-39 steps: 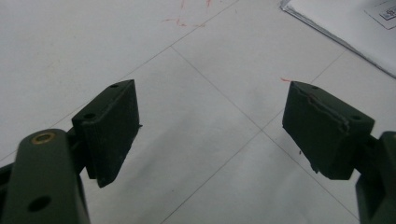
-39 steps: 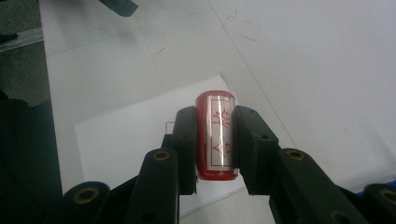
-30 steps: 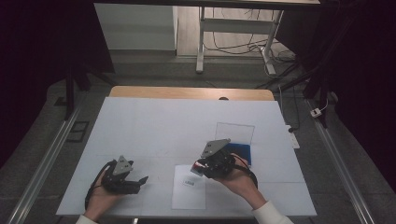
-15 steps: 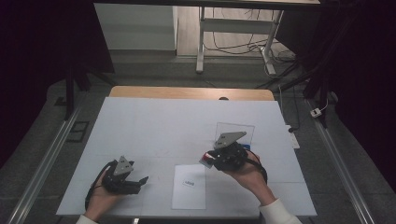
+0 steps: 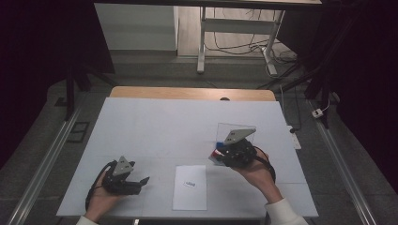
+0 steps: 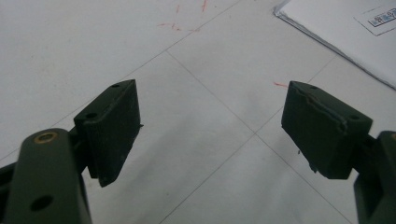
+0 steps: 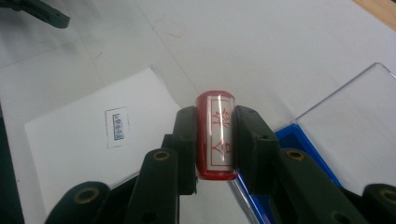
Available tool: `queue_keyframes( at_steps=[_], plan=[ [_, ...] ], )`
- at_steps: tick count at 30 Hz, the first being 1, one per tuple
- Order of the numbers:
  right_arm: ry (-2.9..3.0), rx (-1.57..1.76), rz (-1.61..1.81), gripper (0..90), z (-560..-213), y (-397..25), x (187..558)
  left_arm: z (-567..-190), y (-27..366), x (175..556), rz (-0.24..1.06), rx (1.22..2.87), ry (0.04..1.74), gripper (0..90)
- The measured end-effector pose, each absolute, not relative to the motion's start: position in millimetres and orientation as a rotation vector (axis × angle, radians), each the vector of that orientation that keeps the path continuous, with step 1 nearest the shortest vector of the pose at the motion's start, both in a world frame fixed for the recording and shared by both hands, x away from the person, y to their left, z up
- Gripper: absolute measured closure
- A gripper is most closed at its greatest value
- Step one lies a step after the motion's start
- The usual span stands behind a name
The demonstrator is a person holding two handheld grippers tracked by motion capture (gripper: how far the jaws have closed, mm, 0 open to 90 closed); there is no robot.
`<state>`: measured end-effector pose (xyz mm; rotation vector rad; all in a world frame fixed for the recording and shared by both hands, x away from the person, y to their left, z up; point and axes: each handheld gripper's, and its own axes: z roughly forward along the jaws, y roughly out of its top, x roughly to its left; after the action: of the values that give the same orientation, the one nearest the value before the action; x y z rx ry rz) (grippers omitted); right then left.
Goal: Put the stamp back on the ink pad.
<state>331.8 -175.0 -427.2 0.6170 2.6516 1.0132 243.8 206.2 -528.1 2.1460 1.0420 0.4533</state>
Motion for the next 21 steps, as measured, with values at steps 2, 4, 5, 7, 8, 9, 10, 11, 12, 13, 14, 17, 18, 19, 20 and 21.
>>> queue_keyframes(
  at_steps=[2,4,5,7,8,9,10,11,12,13,14,17,18,19,20,21],
  plan=[
    [2.646,0.626,1.014,69.5,-427.0,-176.6,332.6,-528.1,206.3,243.7,0.453,2.146,1.042,19.8],
    [2.642,0.632,1.011,69.5,-426.7,-178.4,333.6,-528.2,206.4,243.7,0.454,2.146,1.042,19.8],
    [2.64,0.632,1.006,69.5,-426.6,-179.5,334.2,-527.9,206.5,243.6,0.454,2.147,1.041,19.8],
    [2.634,0.64,0.998,69.5,-426.6,-181.4,335.1,-527.8,206.6,243.7,0.455,2.146,1.039,19.7],
    [2.63,0.643,0.997,69.5,-426.8,-182.1,335.5,-527.8,206.7,243.8,0.455,2.146,1.04,19.7],
    [2.627,0.649,0.985,69.5,-426.7,-183.1,336.0,-527.7,206.8,243.8,0.455,2.147,1.04,19.7],
    [2.625,0.656,0.978,69.5,-426.8,-184.1,336.4,-527.7,206.9,243.9,0.454,2.147,1.041,19.7],
    [2.619,0.656,0.974,69.5,-427.1,-185.3,337.5,-527.7,207.0,243.9,0.454,2.147,1.04,19.7],
    [2.618,0.67,0.969,69.5,-427.3,-186.5,337.9,-527.8,206.8,243.8,0.456,2.147,1.041,19.7],
    [2.611,0.674,0.969,69.5,-427.8,-187.9,339.0,-527.8,206.7,243.8,0.454,2.147,1.04,19.7],
    [2.609,0.681,0.956,69.5,-427.9,-189.6,340.0,-527.7,206.6,243.7,0.455,2.147,1.04,19.7],
    [2.601,0.705,0.948,69.5,-429.4,-194.5,343.3,-527.7,206.5,243.5,0.453,2.146,1.04,19.7],
    [2.597,0.709,0.944,69.5,-430.1,-196.1,344.6,-527.8,206.5,243.5,0.453,2.147,1.04,19.7],
    [2.596,0.719,0.935,69.5,-430.7,-197.6,345.7,-527.9,206.5,243.6,0.453,2.147,1.04,19.8],
    [2.593,0.727,0.925,69.5,-431.4,-199.0,346.7,-528.0,206.4,243.6,0.451,2.147,1.041,19.8],
    [2.592,0.74,0.919,69.5,-432.4,-200.4,347.8,-528.2,206.4,243.7,0.451,2.148,1.041,19.8]
  ],
)
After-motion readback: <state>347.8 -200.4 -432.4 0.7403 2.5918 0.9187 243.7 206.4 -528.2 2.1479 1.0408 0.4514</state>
